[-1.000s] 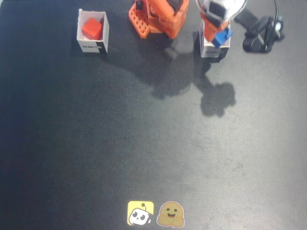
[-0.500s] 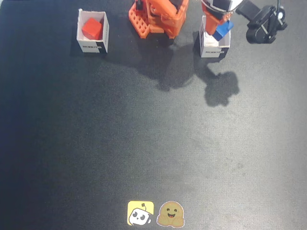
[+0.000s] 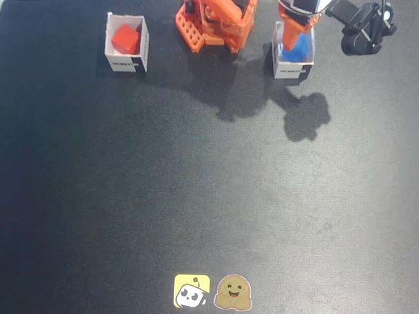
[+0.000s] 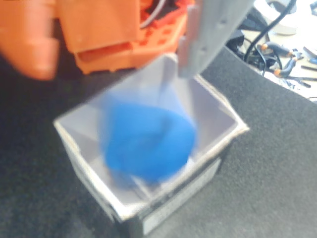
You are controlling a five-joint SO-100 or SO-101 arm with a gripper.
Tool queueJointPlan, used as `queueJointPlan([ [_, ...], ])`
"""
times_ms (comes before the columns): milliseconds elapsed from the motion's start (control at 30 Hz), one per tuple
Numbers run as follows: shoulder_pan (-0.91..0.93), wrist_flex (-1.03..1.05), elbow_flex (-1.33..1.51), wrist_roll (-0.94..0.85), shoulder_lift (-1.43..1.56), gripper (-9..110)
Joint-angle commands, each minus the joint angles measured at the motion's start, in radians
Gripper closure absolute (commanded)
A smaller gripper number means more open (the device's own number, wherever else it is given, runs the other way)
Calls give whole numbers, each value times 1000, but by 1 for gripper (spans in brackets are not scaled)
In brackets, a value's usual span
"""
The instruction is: Put the red cube in the right box and the blue cube in the left box.
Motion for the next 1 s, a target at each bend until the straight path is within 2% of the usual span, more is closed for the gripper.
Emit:
queueJointPlan([
  [0,-6,-14,-28,0,23,79],
  [100,-5,-14,-21,-3,26,83],
  [200,15,8,-23,-5,11,92],
  [367,117,15,-32,-87,-26,101],
  [667,298,-6,-127,-144,-97,101],
  [967,604,-80,-163,-195,-97,101],
])
